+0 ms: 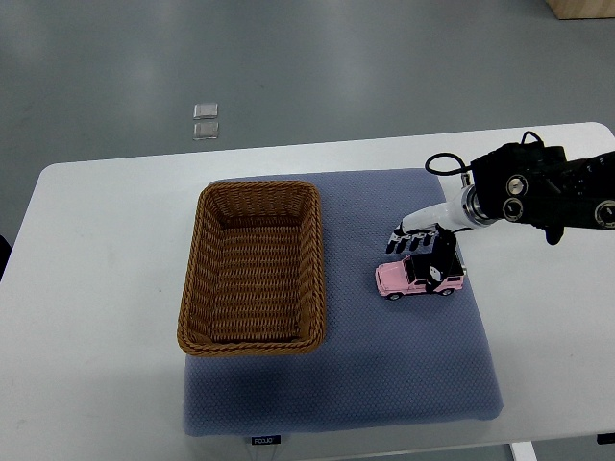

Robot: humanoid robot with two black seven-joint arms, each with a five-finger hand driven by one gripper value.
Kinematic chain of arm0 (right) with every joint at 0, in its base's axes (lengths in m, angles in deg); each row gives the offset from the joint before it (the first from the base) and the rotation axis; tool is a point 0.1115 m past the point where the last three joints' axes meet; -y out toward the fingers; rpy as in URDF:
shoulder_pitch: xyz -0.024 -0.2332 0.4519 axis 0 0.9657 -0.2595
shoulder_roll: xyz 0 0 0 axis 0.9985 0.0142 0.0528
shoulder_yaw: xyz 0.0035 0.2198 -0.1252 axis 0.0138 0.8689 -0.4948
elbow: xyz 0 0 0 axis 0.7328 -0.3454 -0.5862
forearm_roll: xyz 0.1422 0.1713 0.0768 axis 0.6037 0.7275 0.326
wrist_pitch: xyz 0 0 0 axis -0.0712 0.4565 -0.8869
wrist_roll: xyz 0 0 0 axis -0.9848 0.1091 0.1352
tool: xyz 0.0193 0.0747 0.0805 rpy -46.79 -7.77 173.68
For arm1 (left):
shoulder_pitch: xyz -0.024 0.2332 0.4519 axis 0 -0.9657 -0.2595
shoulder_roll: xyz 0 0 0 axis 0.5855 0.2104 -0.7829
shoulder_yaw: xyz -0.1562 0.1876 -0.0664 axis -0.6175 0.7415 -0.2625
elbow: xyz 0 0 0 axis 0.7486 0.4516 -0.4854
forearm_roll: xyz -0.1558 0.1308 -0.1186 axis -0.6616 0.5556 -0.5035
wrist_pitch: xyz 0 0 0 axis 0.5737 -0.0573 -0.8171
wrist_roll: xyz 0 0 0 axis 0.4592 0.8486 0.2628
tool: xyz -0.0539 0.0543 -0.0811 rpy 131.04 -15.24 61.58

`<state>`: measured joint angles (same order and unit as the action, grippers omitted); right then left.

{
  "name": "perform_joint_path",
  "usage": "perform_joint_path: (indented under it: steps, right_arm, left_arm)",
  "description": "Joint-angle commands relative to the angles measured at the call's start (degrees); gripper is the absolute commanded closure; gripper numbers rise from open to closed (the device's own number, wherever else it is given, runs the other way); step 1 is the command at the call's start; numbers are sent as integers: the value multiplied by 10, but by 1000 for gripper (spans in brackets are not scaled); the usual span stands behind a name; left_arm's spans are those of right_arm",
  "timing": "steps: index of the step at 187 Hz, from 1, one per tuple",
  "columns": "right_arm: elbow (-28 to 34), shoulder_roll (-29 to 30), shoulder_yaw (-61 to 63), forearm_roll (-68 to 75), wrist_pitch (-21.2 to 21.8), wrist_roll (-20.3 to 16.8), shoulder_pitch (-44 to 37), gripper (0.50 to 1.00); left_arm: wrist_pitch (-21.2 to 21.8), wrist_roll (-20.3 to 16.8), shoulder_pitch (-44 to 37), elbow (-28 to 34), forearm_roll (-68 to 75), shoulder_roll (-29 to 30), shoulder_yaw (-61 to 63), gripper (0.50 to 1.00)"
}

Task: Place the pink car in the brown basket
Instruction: 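Lower the right hand onto the pink car and close fingers around it, then lift the pink car with the right hand and carry it over the basket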

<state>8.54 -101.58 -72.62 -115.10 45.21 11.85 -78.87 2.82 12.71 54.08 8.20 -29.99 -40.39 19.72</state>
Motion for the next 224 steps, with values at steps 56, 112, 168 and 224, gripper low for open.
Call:
perform_joint_path:
  steps: [56,112,168,224]
  right_arm:
    - [0,12,2,-2,-5,1,12,724]
    - [-1,19,2,-27,0,0,13,1000]
    - [-3,7,4,-25,8,1,-10,1000]
    - [-9,-23,15,-23,21,1,-36,1000]
  left_arm:
    - [0,0,0,0,0,0,0,500]
    - [0,0,0,0,0,0,0,500]
    - [0,0,0,0,0,0,0,500]
    - [0,0,0,0,0,0,0,500]
